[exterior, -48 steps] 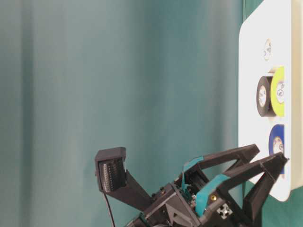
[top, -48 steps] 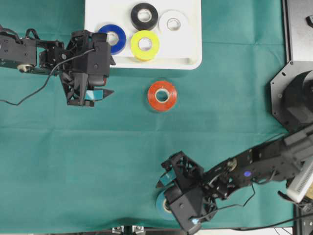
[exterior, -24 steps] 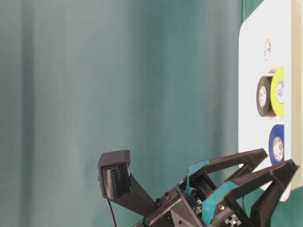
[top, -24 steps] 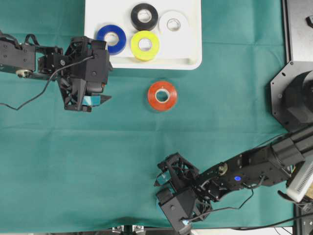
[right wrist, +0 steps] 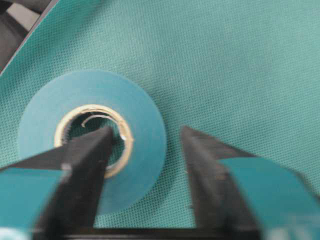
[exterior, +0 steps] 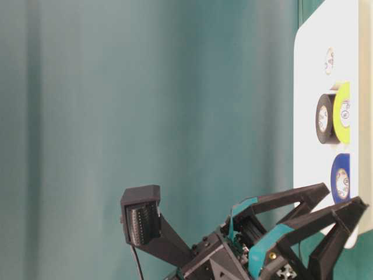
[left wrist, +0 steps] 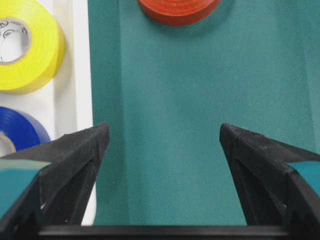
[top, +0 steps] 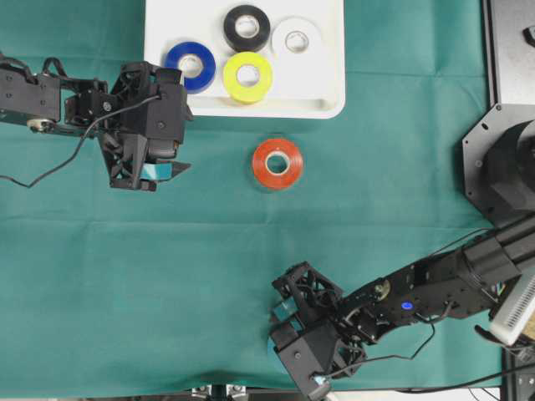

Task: Put the tape alternately from left to right into the white case.
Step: 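Move the right gripper down to the teal tape roll and grasp it, then carry the teal tape with the right gripper into the tray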

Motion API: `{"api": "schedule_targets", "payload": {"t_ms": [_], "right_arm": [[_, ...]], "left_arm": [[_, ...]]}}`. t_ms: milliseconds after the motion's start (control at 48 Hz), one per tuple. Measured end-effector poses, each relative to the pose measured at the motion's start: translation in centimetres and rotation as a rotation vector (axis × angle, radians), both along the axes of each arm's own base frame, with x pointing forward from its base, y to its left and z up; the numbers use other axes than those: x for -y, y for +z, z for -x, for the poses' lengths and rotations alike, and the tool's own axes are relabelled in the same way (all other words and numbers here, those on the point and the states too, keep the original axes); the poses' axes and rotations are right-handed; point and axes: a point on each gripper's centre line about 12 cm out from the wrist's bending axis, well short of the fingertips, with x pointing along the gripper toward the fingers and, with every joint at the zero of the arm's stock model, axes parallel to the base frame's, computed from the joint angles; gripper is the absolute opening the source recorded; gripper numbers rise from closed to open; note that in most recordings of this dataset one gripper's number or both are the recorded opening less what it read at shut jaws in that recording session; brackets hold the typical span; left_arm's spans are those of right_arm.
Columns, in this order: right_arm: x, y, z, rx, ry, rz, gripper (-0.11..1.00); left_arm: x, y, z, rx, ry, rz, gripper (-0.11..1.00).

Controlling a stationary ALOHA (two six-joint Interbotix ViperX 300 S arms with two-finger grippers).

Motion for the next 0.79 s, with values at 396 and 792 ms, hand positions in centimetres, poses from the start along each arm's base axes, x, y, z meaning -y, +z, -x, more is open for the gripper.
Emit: {"api": "schedule_targets", "payload": {"t_ms": [396, 792], "right_arm": [[-0.1, 0.0, -0.1, 0.007, 0.006, -0.006, 0.24], [0.2, 4.0, 0.1, 0.073, -0.002, -0.035, 0.24]], "left_arm": [[0.0, 0.0, 0.0, 0.000, 0.000, 0.000, 0.66], [0.5, 0.0, 0.0, 0.000, -0.014, 0.000, 0.66]]}}
